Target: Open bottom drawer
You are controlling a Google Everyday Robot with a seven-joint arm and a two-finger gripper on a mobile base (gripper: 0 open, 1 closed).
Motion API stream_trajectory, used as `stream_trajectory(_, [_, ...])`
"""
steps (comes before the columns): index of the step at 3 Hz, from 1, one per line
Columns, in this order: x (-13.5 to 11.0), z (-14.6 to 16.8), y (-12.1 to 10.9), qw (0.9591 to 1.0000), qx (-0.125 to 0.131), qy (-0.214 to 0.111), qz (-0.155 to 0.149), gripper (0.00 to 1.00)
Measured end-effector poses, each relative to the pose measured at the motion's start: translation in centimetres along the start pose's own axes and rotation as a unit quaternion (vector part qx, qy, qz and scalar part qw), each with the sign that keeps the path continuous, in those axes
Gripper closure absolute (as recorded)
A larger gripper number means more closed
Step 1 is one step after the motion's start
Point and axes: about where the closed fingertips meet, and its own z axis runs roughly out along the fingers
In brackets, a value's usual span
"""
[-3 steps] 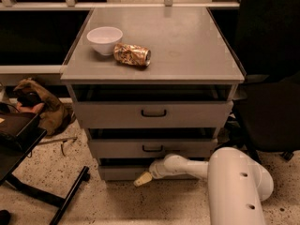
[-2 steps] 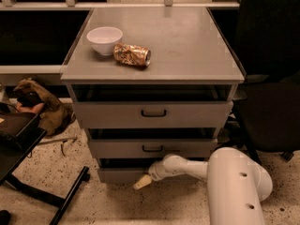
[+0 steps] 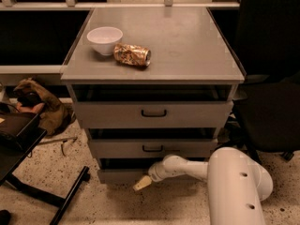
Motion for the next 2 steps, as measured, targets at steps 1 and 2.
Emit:
stream_trajectory(1, [2.0, -2.2, 0.7, 0.9996, -0.001, 0.008, 0.028, 0.0])
stream_trajectory(2, [5.1, -4.1, 4.4, 0.9982, -0.02, 0.021, 0.053, 0.0])
